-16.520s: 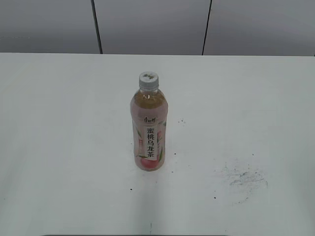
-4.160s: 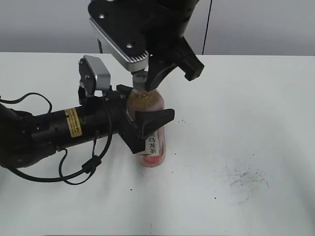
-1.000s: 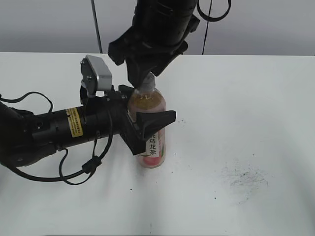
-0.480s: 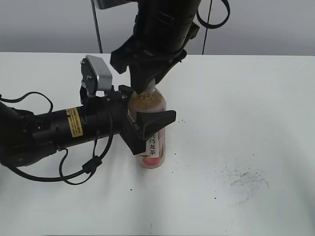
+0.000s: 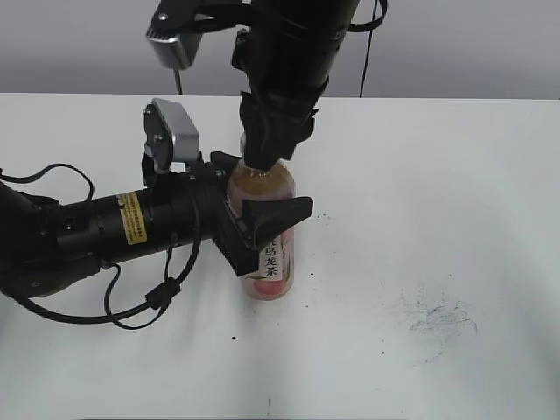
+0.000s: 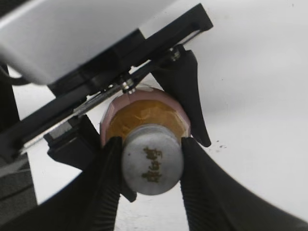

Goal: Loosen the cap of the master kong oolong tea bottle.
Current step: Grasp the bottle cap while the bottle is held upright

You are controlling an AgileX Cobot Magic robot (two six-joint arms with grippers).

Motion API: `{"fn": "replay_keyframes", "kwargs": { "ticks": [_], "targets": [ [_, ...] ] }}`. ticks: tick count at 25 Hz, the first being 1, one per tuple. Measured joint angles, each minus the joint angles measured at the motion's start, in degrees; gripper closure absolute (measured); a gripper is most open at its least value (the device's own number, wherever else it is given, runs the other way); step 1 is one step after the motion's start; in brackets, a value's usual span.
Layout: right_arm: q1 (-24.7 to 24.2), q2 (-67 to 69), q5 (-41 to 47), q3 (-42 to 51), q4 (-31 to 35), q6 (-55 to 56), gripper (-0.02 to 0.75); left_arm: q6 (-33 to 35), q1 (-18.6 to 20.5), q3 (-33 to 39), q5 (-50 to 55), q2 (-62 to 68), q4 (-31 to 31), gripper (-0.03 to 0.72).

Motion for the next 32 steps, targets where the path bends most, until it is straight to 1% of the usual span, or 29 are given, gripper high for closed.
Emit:
{"fn": "replay_keyframes", "kwargs": {
  "ticks": [4,13,16,18,20,22,24,25,26,28,29,31,32],
  "targets": [
    [-0.1,-0.1,0.1,0.0,-0.1,-17.2,0.459,0.1,0.0,0.0,-0.1,0.0,0.2,0.243],
    [-0.1,-0.3,0.1,-0.1,-0.1,-59.5,0.458,0.4,0.0,0.0,-0.1,0.0,0.4,0.243],
    [0.0,-0.4,-0.1,-0.1,-0.1,-71.0,0.457,0.5,0.0,0.0,0.0,0.0,0.4,0.243],
    [0.0,-0.4,-0.2,-0.1,-0.1,-76.3,0.457,0.5,0.0,0.0,0.0,0.0,0.4,0.243],
    [0.0,-0.4,-0.3,-0.1,-0.1,-79.0,0.457,0.5,0.0,0.0,0.0,0.0,0.4,0.243],
    [0.0,-0.4,-0.3,-0.1,-0.1,-78.4,0.457,0.5,0.0,0.0,0.0,0.0,0.4,0.243],
    [0.0,-0.4,-0.2,-0.1,0.0,-72.6,0.456,0.5,0.0,0.0,0.0,0.0,0.5,0.243],
    [0.0,-0.4,-0.2,-0.1,0.0,-67.8,0.447,0.5,0.0,0.0,0.0,0.0,0.5,0.243],
    [0.0,-0.4,-0.2,-0.1,0.1,-62.3,0.421,0.4,0.0,0.0,-0.1,0.0,0.5,0.243],
    [0.0,-0.4,-0.2,-0.1,0.2,-51.2,0.306,0.2,0.0,0.0,-0.1,0.0,0.4,0.243],
    [0.1,-0.4,-0.2,-0.1,0.2,-44.0,0.253,0.1,0.0,0.0,-0.1,0.0,0.4,0.243],
    [0.1,-0.4,-0.2,-0.1,0.0,-30.9,0.200,0.1,0.0,0.0,-0.1,0.0,0.4,0.243],
    [0.1,-0.4,-0.2,-0.1,-0.1,-24.5,0.188,0.1,0.0,0.0,-0.1,0.0,0.4,0.243]
  ]
}}
